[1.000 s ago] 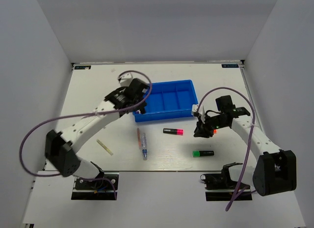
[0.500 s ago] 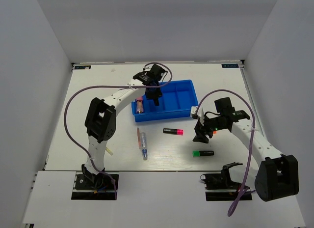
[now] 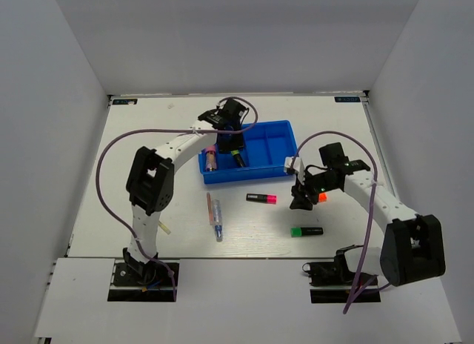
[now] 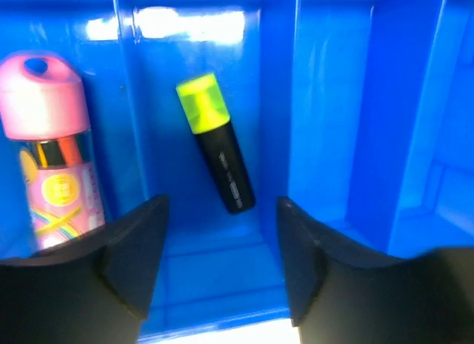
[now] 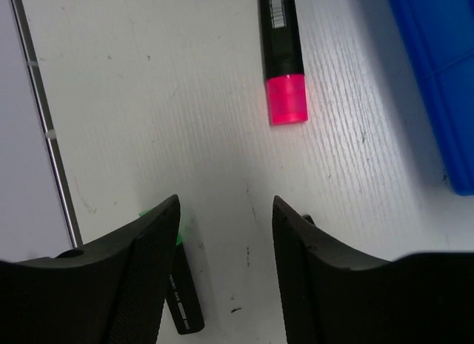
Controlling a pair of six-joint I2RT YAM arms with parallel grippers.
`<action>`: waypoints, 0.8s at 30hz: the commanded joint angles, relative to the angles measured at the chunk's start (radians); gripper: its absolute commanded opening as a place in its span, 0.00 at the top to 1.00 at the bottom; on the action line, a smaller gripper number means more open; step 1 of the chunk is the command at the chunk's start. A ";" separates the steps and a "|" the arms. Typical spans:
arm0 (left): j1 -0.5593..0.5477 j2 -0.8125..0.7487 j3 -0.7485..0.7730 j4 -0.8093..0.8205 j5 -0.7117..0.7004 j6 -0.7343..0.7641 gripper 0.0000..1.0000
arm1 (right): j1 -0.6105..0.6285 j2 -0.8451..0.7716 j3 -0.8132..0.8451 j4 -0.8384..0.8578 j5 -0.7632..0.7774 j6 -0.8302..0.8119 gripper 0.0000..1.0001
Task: Sort the stationery into containers
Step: Place the pen in the storage box, then pick up the pen from the center of the board.
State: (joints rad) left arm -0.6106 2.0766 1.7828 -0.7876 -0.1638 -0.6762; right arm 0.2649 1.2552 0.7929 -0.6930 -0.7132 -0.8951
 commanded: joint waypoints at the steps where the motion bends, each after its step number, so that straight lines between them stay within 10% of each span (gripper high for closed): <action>1: -0.006 -0.203 -0.084 0.021 0.043 0.035 0.56 | 0.025 0.048 0.083 -0.034 -0.090 -0.112 0.44; 4: -0.015 -0.320 -0.222 0.011 0.023 0.049 0.74 | 0.059 0.095 0.080 -0.002 -0.103 -0.223 0.33; 11: -0.017 -0.688 -0.551 -0.047 -0.029 0.160 0.12 | 0.137 0.207 0.068 0.185 0.072 -0.228 0.26; 24: 0.069 -1.204 -1.033 -0.107 -0.063 0.195 0.03 | 0.241 0.374 0.134 0.316 0.221 -0.142 0.24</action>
State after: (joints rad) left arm -0.5625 0.9379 0.7830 -0.8917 -0.2005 -0.4900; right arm 0.4747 1.6180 0.8860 -0.4129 -0.5232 -1.0607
